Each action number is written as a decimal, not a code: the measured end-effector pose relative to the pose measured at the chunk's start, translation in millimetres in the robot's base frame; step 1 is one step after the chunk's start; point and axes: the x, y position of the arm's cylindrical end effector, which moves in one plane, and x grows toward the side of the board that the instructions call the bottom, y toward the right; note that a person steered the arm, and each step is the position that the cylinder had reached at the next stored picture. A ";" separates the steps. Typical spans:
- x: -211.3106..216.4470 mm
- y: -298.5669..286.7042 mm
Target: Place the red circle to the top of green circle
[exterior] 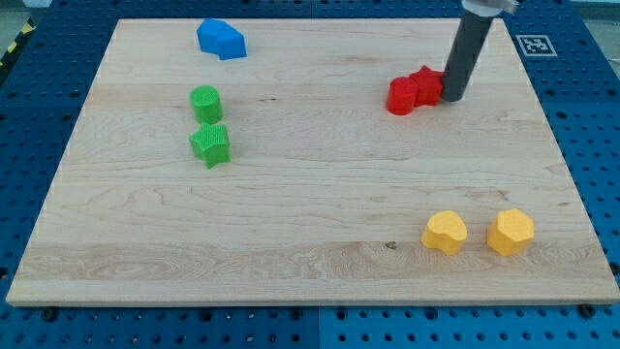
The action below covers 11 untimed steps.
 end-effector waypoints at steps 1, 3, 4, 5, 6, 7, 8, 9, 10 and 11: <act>0.0 -27.7; 0.0 -86.2; 6.1 -99.6; 28.1 -100.6; 33.5 -103.1; 31.8 -125.5; 21.8 -154.7; 2.5 -179.7; -6.7 -213.3; -11.1 -246.9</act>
